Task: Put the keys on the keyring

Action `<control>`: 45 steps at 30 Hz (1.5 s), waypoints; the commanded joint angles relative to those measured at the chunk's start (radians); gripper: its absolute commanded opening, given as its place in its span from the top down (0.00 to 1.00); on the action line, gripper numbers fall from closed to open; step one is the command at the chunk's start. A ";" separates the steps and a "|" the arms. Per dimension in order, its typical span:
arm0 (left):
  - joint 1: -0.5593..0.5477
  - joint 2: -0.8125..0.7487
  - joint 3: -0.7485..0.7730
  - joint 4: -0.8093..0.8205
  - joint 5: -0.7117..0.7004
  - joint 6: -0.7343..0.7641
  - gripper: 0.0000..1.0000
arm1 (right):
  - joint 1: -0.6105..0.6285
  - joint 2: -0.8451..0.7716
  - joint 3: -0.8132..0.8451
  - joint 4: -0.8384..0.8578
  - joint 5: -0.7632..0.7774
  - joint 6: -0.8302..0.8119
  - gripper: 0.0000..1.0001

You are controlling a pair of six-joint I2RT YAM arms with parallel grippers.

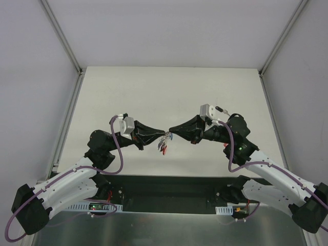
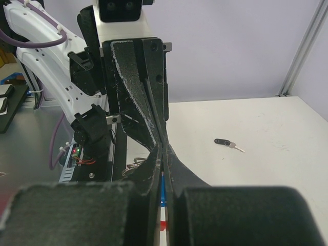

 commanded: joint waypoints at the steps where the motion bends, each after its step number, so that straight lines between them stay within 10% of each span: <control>1: -0.012 -0.007 0.030 0.081 -0.015 -0.015 1.00 | 0.008 0.005 0.045 0.035 -0.022 -0.014 0.99; 45: -0.023 -0.001 0.031 0.084 -0.020 -0.016 1.00 | 0.022 -0.007 0.050 -0.014 0.018 -0.060 0.99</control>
